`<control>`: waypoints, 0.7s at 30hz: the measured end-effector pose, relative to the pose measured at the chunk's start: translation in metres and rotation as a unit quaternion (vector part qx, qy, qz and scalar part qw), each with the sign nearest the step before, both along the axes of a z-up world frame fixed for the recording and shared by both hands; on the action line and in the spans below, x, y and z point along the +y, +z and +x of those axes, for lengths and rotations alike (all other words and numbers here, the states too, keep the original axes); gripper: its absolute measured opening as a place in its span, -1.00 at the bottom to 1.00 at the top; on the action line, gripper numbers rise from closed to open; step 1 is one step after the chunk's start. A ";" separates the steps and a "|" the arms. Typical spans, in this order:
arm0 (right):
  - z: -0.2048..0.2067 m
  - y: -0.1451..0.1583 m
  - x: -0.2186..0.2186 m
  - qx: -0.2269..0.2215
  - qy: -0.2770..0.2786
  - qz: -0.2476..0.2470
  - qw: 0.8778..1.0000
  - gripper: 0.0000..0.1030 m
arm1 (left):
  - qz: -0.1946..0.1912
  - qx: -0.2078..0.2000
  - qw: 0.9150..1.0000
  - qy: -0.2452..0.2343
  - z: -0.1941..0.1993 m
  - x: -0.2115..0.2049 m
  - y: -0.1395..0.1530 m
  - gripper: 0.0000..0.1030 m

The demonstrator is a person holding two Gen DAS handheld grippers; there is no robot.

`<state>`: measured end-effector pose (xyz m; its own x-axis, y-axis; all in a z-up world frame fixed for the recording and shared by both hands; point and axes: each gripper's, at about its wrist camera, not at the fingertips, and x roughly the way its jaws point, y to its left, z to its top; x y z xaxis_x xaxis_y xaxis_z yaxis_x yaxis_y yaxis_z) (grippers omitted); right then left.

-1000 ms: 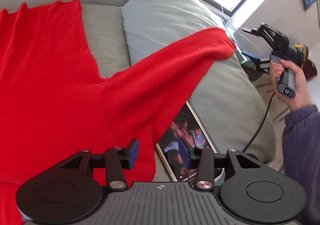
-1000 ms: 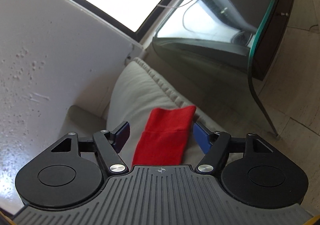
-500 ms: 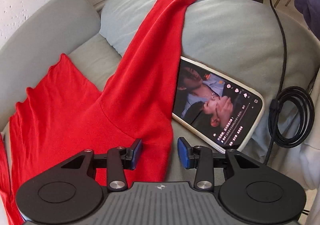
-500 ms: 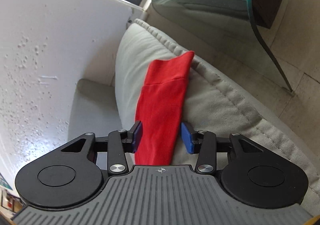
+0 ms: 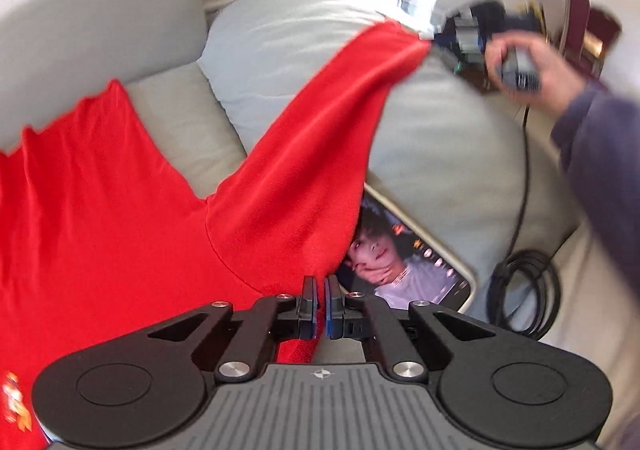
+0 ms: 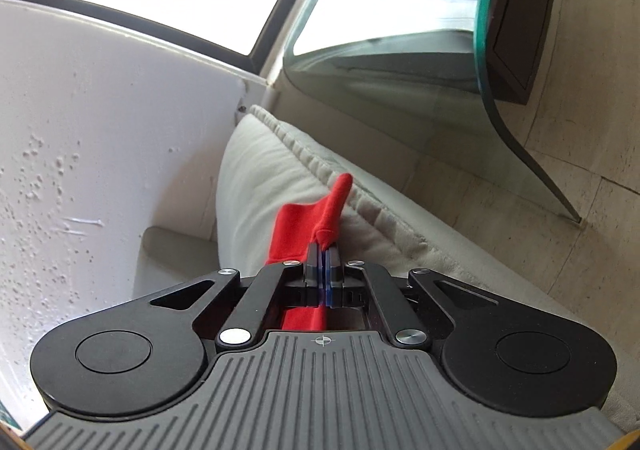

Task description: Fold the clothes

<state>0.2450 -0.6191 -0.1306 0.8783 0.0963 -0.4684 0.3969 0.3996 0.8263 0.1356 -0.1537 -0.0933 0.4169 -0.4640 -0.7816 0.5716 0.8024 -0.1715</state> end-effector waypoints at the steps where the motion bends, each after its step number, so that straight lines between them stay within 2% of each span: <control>1: 0.000 0.001 0.000 -0.001 -0.003 -0.002 1.000 -0.98 | -0.011 0.006 1.000 0.000 0.000 0.004 0.000 -0.95; 2: -0.001 0.002 0.000 -0.002 -0.007 -0.004 1.000 -0.98 | -0.011 0.007 1.000 -0.003 -0.003 0.005 -0.001 -0.95; 7: -0.002 0.006 0.000 -0.008 -0.023 -0.014 1.000 -0.98 | 0.048 0.005 0.998 -0.035 -0.020 -0.013 -0.022 -0.95; 12: -0.001 0.009 0.002 -0.001 -0.033 -0.031 0.999 -0.98 | 0.057 -0.005 0.995 -0.083 -0.026 -0.015 -0.030 -0.95; 15: 0.010 -0.003 0.000 0.038 -0.021 -0.024 0.999 -0.97 | 0.054 0.004 0.995 -0.082 -0.019 -0.009 -0.038 -0.90; 18: 0.014 -0.010 -0.004 0.046 -0.011 -0.011 0.999 -0.91 | 0.055 0.001 0.996 -0.075 -0.022 -0.010 -0.037 -0.74; 19: 0.010 -0.005 -0.004 0.047 -0.018 -0.012 0.999 -0.84 | 0.051 0.001 0.996 -0.070 -0.025 -0.009 -0.036 -0.72; 20: 0.006 -0.001 -0.005 0.047 -0.025 -0.013 0.999 -0.55 | 0.038 0.001 0.997 -0.065 -0.029 -0.004 -0.031 -0.71; 21: 0.002 0.004 -0.005 0.048 -0.031 -0.013 0.998 -0.06 | 0.025 0.001 0.998 -0.059 -0.034 0.000 -0.025 -0.69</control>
